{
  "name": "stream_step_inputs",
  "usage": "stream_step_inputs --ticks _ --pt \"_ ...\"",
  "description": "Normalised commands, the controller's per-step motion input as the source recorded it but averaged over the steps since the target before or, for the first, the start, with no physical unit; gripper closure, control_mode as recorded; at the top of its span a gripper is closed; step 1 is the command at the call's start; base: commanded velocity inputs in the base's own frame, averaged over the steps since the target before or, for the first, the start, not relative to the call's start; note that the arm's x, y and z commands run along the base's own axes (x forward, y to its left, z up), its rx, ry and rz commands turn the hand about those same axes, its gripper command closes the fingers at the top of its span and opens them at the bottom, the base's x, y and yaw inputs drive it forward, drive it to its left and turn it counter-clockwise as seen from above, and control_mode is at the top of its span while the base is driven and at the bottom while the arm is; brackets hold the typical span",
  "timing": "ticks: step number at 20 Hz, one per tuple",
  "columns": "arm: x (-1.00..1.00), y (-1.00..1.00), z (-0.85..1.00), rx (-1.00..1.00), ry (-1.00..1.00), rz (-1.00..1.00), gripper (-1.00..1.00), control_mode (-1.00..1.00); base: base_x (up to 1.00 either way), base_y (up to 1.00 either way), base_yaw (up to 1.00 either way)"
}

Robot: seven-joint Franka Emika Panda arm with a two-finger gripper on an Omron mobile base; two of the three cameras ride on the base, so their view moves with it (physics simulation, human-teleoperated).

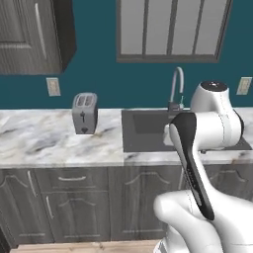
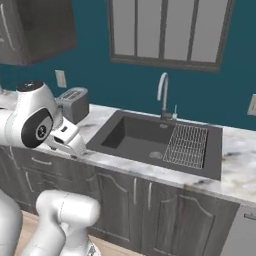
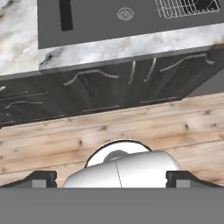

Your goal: Close all open cabinet doors.

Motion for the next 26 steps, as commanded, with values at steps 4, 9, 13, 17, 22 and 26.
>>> stream_step_inputs --ticks 4,9,13,17,22,26 --pt "0.0 0.0 0.0 0.0 0.0 0.0 -1.0 1.0 0.0 -1.0 -0.05" --pt "0.0 0.0 0.0 0.0 0.0 0.0 -1.0 1.0 0.05 -0.91 -0.02" --pt "0.0 0.0 0.0 0.0 0.0 0.0 -1.0 1.0 0.02 -0.88 0.0" --pt "0.0 0.0 0.0 0.0 0.0 0.0 -1.0 1.0 -0.04 -0.52 -0.06" --pt "0.0 0.0 0.0 0.0 0.0 0.0 -1.0 1.0 -0.05 -0.22 -0.12" --pt "0.0 0.0 0.0 0.0 0.0 0.0 -1.0 1.0 0.0 -0.16 -0.2"
